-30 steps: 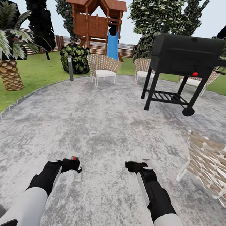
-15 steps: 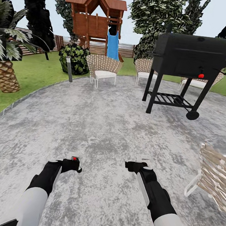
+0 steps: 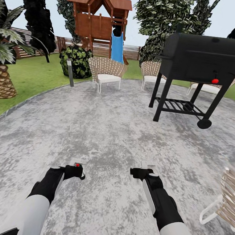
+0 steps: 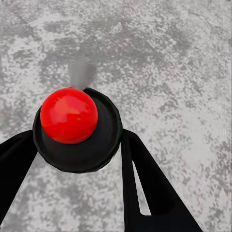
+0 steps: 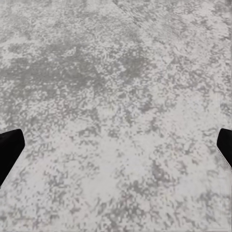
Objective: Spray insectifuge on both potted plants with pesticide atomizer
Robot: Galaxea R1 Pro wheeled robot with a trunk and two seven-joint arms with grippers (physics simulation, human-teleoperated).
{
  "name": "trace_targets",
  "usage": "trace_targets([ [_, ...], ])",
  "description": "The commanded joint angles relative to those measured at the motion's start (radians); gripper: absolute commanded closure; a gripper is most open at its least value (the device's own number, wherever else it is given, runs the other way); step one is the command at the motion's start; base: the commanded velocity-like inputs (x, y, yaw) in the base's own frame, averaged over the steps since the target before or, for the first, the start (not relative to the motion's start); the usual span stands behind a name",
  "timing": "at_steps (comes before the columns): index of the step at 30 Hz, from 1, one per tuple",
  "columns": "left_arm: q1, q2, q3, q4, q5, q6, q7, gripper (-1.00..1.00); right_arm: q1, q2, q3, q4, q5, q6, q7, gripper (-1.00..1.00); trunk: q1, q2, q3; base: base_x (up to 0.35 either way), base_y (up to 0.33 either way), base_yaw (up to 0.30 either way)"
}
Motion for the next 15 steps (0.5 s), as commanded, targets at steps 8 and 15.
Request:
trace_targets([
  [8,-0.001,-0.002,0.007,-0.002,-0.008,0.004,-0.009,1.00,-0.001,0.000,0.002,-0.001,-0.007,0.004,-0.008,-1.00,0.000,0.000,-0.001,0.340,0.000,0.000],
  [15,-0.001,-0.002,0.007,0.002,-0.008,0.004,-0.009,1.00,-0.001,0.000,0.001,0.002,-0.002,0.002,-0.008,-1.00,0.000,0.000,-0.001,0.340,0.000,0.000],
])
